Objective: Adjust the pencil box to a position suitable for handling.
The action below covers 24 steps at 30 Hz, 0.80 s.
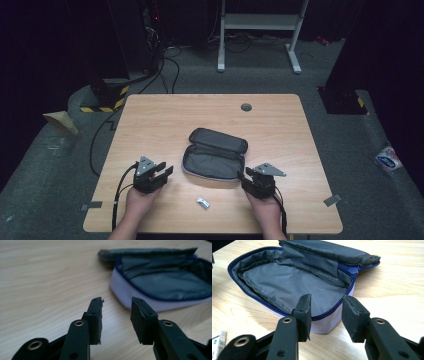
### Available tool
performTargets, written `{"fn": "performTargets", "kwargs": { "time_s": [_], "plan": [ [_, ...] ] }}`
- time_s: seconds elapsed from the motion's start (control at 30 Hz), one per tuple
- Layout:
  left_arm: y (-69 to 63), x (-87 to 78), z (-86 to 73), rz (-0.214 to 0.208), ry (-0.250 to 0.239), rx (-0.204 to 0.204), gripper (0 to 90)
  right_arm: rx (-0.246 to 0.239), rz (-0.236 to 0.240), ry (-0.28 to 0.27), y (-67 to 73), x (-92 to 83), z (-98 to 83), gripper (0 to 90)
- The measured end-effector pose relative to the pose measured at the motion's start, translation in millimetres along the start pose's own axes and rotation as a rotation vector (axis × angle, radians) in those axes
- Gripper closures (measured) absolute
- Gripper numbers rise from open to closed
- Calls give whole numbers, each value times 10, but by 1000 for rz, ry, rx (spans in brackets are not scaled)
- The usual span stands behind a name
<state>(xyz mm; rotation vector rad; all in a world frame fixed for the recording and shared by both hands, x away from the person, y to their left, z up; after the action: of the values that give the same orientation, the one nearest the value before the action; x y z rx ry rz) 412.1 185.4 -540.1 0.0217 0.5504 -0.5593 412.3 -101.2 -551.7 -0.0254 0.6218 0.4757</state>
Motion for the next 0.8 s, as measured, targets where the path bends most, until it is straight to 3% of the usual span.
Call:
{"fn": "performTargets", "kwargs": {
  "time_s": [0.03, 0.1, 0.17, 0.23, 0.47, 0.8],
  "plan": [
    [-90, 55, 74, -24, -16, 6, 580, -7, -1, 1, 3, 6, -4, 621],
    [-137, 98, 103, -38, -17, 5, 571, -7, -3, 4, 2, 9, -4, 626],
    [-190, 207, 111, -48, 4, -5, 548, -11, -10, 8, -26, 29, -1, 674],
    [-197, 262, 103, -57, 16, -24, 562, -4, -9, 16, -29, 42, -13, 696],
    [-245, 336, 60, -68, 39, -29, 628, -19, -13, 23, -45, 107, 8, 740],
    [-326, 389, -26, -76, 51, -9, 645, -6, -29, 40, -162, 415, 174, 748]
  ]
}}
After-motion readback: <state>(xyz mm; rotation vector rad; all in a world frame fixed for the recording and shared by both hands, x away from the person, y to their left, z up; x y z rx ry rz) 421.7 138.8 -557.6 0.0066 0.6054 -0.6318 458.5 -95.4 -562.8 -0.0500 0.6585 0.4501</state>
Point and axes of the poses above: each handheld gripper's, and its own axes: x roughly forward along the jaws, z roughly out of its top, y roughly to its left, the point moved 9 cm from there along x, roughly forward along the jaws, and after that the axes turned 4 degrees about -z, right-handed, at the moved point
